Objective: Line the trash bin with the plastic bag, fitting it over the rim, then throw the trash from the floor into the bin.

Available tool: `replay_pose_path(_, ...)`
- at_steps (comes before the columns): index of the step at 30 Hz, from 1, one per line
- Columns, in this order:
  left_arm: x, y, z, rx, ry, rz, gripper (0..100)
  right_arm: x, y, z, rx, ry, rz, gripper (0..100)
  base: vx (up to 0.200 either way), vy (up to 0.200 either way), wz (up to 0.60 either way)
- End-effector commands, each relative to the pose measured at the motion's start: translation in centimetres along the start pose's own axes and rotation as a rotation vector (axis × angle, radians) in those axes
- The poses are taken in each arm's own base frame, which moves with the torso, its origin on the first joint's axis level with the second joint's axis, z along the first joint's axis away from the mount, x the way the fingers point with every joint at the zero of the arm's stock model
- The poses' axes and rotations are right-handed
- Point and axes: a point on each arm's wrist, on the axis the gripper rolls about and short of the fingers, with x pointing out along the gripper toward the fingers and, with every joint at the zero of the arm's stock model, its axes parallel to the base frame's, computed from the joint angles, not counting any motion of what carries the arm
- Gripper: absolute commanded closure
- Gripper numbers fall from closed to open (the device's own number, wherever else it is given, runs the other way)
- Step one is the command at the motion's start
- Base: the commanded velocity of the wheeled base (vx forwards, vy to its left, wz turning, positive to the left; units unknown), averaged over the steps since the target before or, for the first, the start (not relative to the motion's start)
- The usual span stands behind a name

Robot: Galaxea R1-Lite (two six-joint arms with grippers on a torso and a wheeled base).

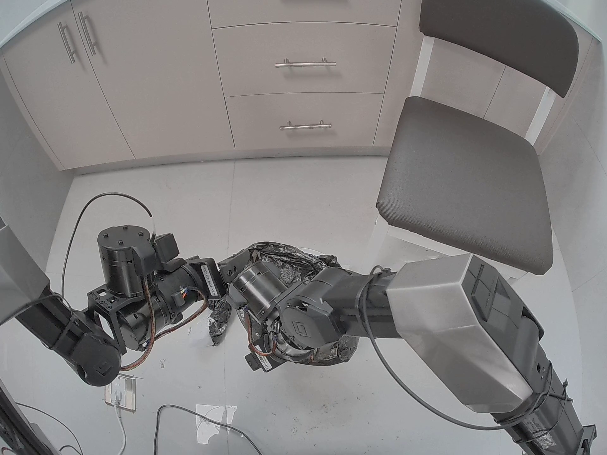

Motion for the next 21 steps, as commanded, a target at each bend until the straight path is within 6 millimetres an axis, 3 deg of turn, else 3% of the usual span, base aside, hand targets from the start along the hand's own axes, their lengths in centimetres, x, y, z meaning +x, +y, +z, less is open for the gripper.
replay_pose_path(1,0.0,-0.2,-0.2,0.005,0.013,-0.012,0,1.1,0.4,-0.3,-0.028,-0.009,0.003,0,0.0,0.0,0.0)
replay_pose_path(6,0.1,-0.1,-0.5,0.007,0.022,-0.007,0,3.6,0.2,0.0,-0.1,-0.093,0.005,0,0.0,0.0,0.0)
replay_pose_path(15,0.1,-0.1,-0.7,0.009,0.03,-0.005,0,4.9,0.3,-0.1,-0.138,-0.124,0.004,0,0.0,0.0,0.0)
replay_pose_path(21,0.0,0.1,-1.0,0.01,0.042,0.0,0,5.6,-1.3,0.0,-0.153,-0.122,-0.009,0,0.0,0.0,0.0)
